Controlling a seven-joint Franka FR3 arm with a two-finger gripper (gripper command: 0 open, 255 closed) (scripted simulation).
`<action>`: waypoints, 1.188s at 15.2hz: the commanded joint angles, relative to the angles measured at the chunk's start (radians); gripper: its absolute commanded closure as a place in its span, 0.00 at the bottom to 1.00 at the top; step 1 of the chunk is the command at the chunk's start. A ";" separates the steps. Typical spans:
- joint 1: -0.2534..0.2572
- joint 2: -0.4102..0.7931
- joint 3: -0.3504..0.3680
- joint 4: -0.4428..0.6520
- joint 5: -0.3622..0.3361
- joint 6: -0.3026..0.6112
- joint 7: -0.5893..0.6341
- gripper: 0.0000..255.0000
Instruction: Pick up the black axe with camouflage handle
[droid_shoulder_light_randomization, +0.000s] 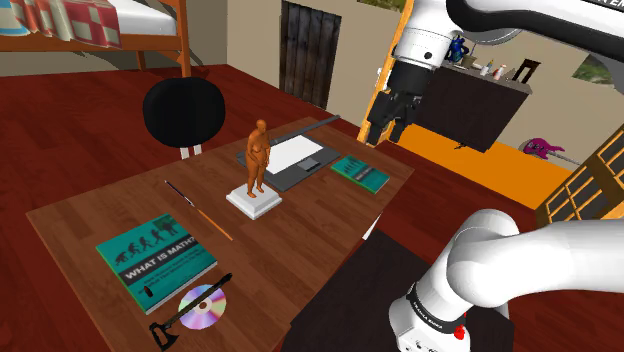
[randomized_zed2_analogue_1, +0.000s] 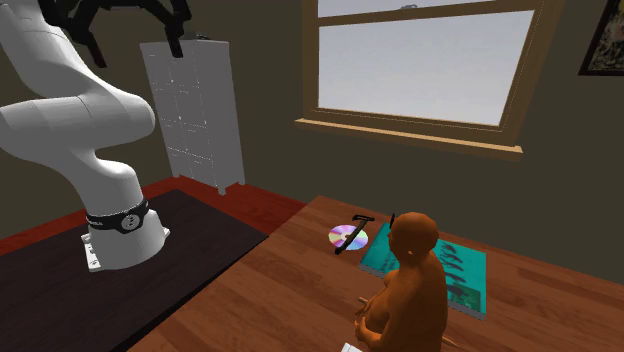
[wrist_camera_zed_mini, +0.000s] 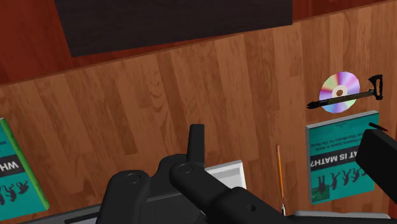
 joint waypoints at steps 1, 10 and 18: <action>0.000 0.000 0.000 0.000 0.000 0.000 0.000 0.00; 0.050 0.047 0.161 -0.174 0.127 0.250 0.142 0.00; 0.099 0.200 0.314 -0.237 0.228 0.501 0.260 0.00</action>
